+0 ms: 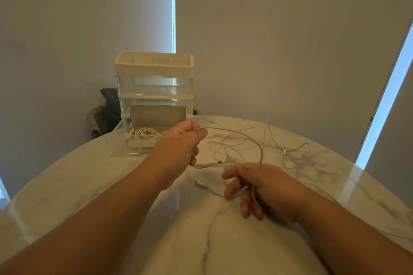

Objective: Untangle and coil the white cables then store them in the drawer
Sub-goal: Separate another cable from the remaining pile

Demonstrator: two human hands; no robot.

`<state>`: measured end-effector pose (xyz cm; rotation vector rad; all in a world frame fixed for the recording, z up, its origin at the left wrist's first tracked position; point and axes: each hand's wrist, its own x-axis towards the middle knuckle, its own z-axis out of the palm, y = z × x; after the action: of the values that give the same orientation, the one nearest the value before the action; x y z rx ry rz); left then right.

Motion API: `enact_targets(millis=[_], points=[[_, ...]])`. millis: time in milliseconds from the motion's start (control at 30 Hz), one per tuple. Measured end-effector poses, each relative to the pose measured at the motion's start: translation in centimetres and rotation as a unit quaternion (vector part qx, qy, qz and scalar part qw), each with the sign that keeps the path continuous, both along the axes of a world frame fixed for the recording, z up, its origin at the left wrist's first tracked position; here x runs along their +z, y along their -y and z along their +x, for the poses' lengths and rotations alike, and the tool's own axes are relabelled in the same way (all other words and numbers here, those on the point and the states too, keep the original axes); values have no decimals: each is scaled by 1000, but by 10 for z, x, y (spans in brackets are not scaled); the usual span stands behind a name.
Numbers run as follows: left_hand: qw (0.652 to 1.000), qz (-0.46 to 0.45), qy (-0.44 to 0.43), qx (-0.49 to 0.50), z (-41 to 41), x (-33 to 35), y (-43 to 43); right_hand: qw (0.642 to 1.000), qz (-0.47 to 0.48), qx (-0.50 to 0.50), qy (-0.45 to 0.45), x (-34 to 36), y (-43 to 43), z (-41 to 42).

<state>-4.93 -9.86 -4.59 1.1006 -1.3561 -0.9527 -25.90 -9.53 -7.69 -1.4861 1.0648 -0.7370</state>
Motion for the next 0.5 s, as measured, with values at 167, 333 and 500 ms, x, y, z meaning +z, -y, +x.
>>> enact_targets(millis=[167, 333, 500], points=[[992, -28, 122, 23, 5, -1, -1, 998, -11, -21, 61, 3, 4, -3], [997, 22, 61, -29, 0, 3, -6, 994, -19, -39, 97, 2, 8, 0], [990, 70, -82, -94, -5, 7, -9, 996, -29, -57, 54, -4, 9, 3]])
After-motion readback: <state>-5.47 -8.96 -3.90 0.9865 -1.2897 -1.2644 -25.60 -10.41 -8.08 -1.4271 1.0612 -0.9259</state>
